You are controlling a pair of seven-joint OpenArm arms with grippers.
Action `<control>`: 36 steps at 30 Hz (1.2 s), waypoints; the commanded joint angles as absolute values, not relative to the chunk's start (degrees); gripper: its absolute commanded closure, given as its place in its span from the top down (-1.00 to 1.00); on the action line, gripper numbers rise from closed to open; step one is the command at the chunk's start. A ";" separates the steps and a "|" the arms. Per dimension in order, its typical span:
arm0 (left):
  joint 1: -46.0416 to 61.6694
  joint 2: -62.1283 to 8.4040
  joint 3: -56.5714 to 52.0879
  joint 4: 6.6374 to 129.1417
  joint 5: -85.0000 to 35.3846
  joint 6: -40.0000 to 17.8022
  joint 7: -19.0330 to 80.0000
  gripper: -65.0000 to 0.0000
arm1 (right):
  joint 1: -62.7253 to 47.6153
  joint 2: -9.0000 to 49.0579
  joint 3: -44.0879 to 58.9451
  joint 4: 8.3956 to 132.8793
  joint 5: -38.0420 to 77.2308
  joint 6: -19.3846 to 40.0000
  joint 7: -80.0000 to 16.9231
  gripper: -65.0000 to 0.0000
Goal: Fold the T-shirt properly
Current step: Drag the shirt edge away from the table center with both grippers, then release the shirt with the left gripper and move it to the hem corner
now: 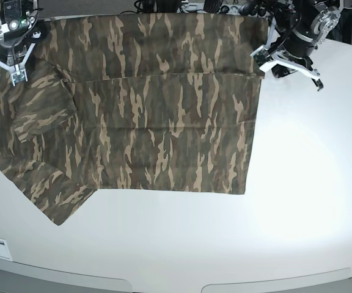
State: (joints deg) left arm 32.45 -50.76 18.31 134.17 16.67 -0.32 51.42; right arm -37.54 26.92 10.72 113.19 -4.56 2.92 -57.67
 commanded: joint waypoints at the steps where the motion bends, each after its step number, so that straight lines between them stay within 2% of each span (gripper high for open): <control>1: 32.49 -51.59 17.91 135.00 18.17 1.10 50.50 -1.00 | -37.17 27.64 11.03 114.26 -5.72 2.50 -57.67 -0.85; 5: 32.49 -51.57 17.74 135.00 18.41 2.85 47.20 -1.00 | -36.51 27.66 11.03 116.42 -10.37 -0.16 -57.67 -0.84; 6: 32.45 -51.59 17.52 135.00 17.34 2.81 46.61 -1.00 | -36.51 27.64 11.03 117.38 -11.62 -0.99 -57.69 -0.79; 10: 29.43 -51.57 14.46 135.00 8.73 2.35 45.78 -1.00 | -36.51 27.64 11.03 121.21 -16.45 -4.67 -58.11 -0.35; 12: 27.27 -51.55 11.88 135.00 5.28 2.79 44.36 -1.00 | -36.51 27.64 11.03 122.76 -18.55 -6.48 -58.08 -0.25; 18: 20.64 -49.89 1.65 133.23 2.04 10.33 35.64 -1.00 | -36.53 27.64 11.03 124.53 -20.14 -7.68 -58.11 -0.25; 20: 16.71 -48.99 -0.12 129.62 -0.05 12.40 34.06 -1.00 | -36.53 27.64 11.03 124.53 -19.38 -5.87 -58.13 -0.26; 23: 8.95 -46.98 -0.51 120.38 -4.64 12.23 32.47 -1.00 | -36.53 27.64 11.03 124.53 -18.00 -4.45 -58.11 -0.26; 27: -2.02 -42.02 -0.51 105.69 -14.24 5.61 30.06 -1.00 | -36.67 27.64 11.03 124.51 -17.93 -4.05 -58.08 -0.26; 32: -14.52 -35.81 -0.51 86.52 -27.92 -13.82 30.04 -0.98 | -36.67 27.62 11.03 124.51 -17.78 -4.12 -58.08 -0.26; 33: -16.56 -34.79 -0.49 82.98 -29.91 -16.73 30.46 -0.83 | -36.67 27.62 11.03 124.51 -17.78 -4.14 -58.06 -0.26; 36: -22.06 -31.81 -0.49 73.89 -37.58 -21.37 35.20 -0.08 | -36.69 27.62 11.03 124.51 -17.80 -4.91 -58.08 -0.26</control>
